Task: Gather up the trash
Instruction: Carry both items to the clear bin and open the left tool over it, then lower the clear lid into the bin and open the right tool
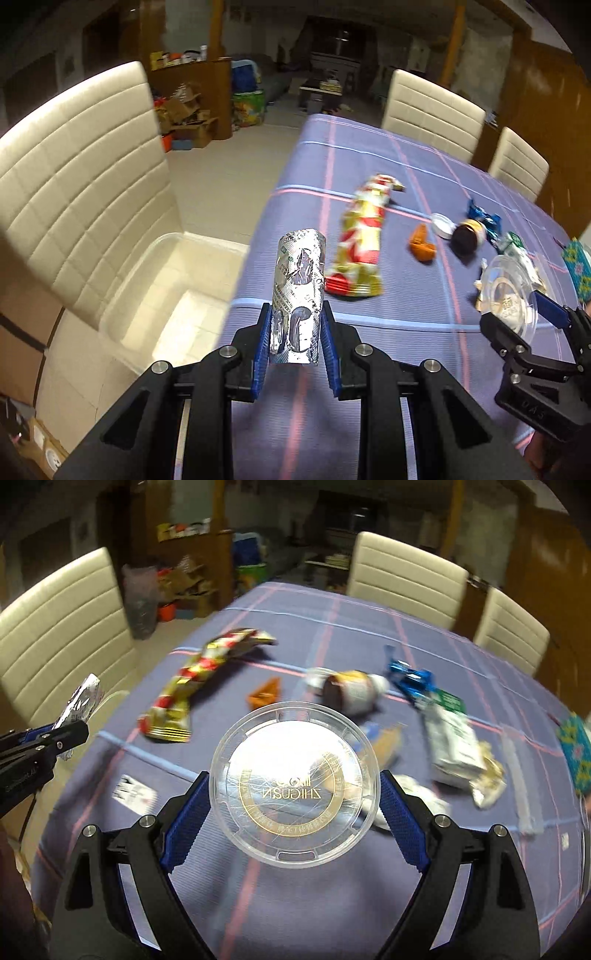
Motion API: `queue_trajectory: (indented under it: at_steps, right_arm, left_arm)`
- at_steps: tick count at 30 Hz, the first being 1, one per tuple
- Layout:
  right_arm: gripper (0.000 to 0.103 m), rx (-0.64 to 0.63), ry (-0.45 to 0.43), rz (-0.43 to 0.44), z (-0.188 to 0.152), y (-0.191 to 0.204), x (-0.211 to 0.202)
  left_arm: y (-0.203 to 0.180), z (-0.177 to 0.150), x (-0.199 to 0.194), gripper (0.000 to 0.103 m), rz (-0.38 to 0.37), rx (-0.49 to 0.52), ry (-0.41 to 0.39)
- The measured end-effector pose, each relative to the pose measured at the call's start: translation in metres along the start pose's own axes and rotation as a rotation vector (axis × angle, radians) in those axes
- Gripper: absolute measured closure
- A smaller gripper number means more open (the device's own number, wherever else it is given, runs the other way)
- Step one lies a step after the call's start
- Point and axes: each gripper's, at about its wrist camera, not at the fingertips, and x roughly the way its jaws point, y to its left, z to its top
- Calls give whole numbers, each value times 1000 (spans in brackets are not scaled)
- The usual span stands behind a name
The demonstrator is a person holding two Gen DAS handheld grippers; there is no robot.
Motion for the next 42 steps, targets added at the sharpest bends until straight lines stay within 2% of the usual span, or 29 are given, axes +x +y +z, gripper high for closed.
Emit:
queue_trajectory:
  at_steps: [17, 25, 26, 28, 29, 30, 33, 37, 42]
  right_arm:
    - [16, -260, -32, 121, 49, 143, 23]
    - [16, -315, -37, 136, 64, 171, 37]
    - [16, -317, -38, 137, 65, 173, 38]
    - [16, -317, -42, 135, 68, 175, 39]
    - [16, -315, -44, 132, 69, 175, 40]
    - [16, -313, -45, 130, 70, 174, 41]
    - [16, -310, -45, 124, 71, 173, 44]
    - [16, -309, -29, 126, 74, 177, 52]
    - [16, -324, 3, 166, 79, 193, 63]
  left_arm:
    - [114, 11, 17, 78, 126, -140, -8]
    - [140, 22, 32, 74, 159, -153, -19]
    - [142, 25, 35, 70, 163, -148, -24]
    - [147, 31, 39, 55, 175, -153, -33]
    - [150, 32, 41, 38, 175, -161, -38]
    - [152, 34, 41, 29, 172, -169, -48]
    - [155, 35, 39, 28, 168, -168, -66]
    - [159, 30, 41, 28, 177, -178, -51]
    - [169, 20, 40, 28, 208, -197, -34]
